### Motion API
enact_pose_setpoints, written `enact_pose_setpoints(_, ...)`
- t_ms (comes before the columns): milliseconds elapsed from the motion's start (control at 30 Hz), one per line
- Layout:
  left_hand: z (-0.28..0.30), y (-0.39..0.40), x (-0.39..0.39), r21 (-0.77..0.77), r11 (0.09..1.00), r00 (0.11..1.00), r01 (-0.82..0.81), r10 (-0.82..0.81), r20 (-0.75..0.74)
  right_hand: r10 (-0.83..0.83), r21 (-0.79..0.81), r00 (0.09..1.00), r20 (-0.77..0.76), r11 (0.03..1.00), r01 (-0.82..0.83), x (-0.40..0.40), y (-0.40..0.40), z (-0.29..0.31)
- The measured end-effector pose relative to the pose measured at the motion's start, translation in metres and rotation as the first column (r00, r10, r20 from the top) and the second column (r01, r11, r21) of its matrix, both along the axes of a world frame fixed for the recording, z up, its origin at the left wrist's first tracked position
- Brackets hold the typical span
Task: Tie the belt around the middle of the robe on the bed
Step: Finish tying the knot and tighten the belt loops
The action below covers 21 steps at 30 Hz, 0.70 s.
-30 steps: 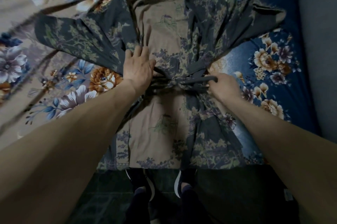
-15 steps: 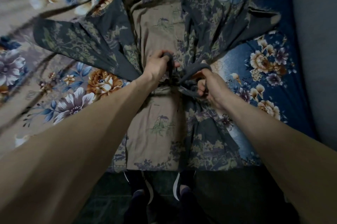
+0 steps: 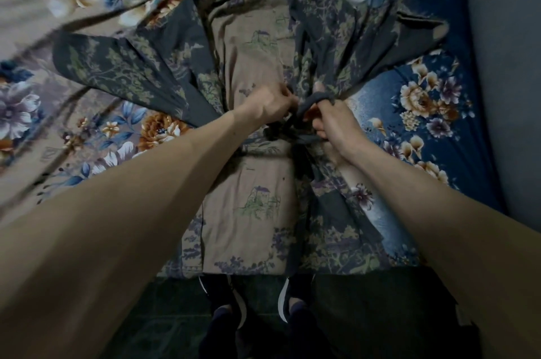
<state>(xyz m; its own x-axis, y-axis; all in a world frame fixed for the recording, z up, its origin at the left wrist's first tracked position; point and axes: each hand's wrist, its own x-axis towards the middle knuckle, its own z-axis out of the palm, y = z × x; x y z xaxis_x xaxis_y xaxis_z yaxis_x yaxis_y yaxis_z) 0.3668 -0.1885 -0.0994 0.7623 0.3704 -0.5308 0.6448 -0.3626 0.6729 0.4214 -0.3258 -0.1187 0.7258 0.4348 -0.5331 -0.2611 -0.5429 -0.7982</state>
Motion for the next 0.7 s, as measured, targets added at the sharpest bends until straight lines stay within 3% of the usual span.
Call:
enact_pose_setpoints(100, -0.001, 0.0, -0.003, -0.018, 0.99, 0.989, 0.143, -0.143, -0.039, 0.0, 0.161, 1.0, 0.02, 0.987, -0.003, 0.005, 0.012, 0.013)
enact_pose_setpoints(200, 0.002, 0.002, -0.008, 0.004, 0.946, 0.943, 0.325, -0.324, -0.078, 0.065, 0.19, 0.997, 0.047, 0.979, -0.073, 0.009, 0.028, 0.025)
enact_pose_setpoints(367, 0.004, 0.007, -0.015, -0.137, 0.945, 0.952, 0.298, -0.305, -0.034, 0.11, 0.005, 0.953, 0.282, 0.993, -0.116, 0.013, 0.041, 0.028)
enact_pose_setpoints(467, 0.005, 0.012, -0.016, -0.169, 0.928, 0.938, 0.333, -0.344, -0.036, 0.066, -0.114, 0.919, 0.388, 0.993, -0.023, 0.01, 0.045, 0.034)
enact_pose_setpoints(567, 0.001, 0.013, -0.016, -0.04, 0.875, 0.874, 0.482, -0.483, -0.041, 0.047, -0.092, 0.957, 0.285, 0.996, -0.021, 0.008, 0.054, 0.034)
enact_pose_setpoints(633, -0.004, 0.012, -0.017, 0.172, 0.844, 0.86, 0.507, -0.509, -0.038, 0.018, 0.039, 0.985, 0.169, 0.999, -0.025, 0.006, 0.054, 0.028)
enact_pose_setpoints(700, -0.009, 0.017, -0.016, 0.279, 0.839, 0.881, 0.467, -0.469, -0.063, -0.029, 0.164, 0.999, 0.042, 0.986, 0.022, 0.005, 0.048, 0.02)
